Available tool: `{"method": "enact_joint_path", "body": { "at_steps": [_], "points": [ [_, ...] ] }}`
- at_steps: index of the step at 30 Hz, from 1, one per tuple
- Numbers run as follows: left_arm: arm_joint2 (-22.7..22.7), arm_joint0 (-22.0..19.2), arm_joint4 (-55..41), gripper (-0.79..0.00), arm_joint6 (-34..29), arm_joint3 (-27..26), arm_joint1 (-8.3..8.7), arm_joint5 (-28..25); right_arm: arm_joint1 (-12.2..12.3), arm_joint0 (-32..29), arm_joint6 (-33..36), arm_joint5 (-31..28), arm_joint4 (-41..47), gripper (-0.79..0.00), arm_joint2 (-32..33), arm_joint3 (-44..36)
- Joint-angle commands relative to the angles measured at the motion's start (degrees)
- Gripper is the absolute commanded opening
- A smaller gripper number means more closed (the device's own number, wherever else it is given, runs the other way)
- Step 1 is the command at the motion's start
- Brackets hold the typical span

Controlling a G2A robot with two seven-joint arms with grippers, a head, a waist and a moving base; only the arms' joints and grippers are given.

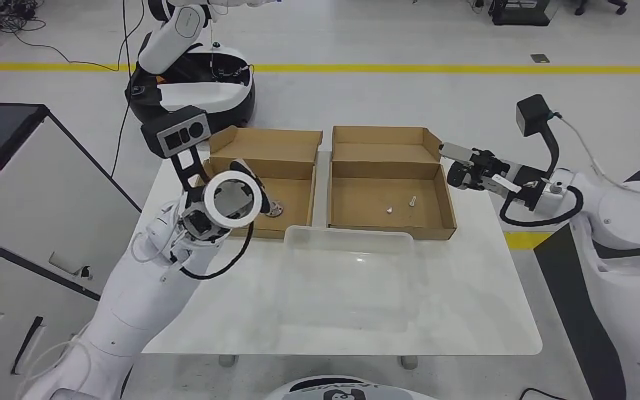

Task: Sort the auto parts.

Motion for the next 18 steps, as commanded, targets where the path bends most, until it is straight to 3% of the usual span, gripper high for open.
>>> {"method": "enact_joint_path", "body": {
  "at_steps": [1,5,10,18],
  "points": [
    [-0.4,-0.2,4.2,-0.785,3.7,0.6,-0.37,2.0,0.0,0.0,0.0,0.0,0.0,0.000,0.0,0.0],
    [1.1,-1.6,11.7,-0.785,8.7,2.0,-1.33,6.1,0.0,0.0,0.0,0.0,0.0,0.000,0.0,0.0],
    [3.0,-2.6,18.5,-0.785,10.3,4.6,-2.13,9.6,0.0,0.0,0.0,0.0,0.0,0.000,0.0,0.0],
    [1.9,-5.8,24.6,-0.785,16.2,8.3,-3.15,14.3,0.0,0.0,0.0,0.0,0.0,0.000,0.0,0.0]
  ]
}}
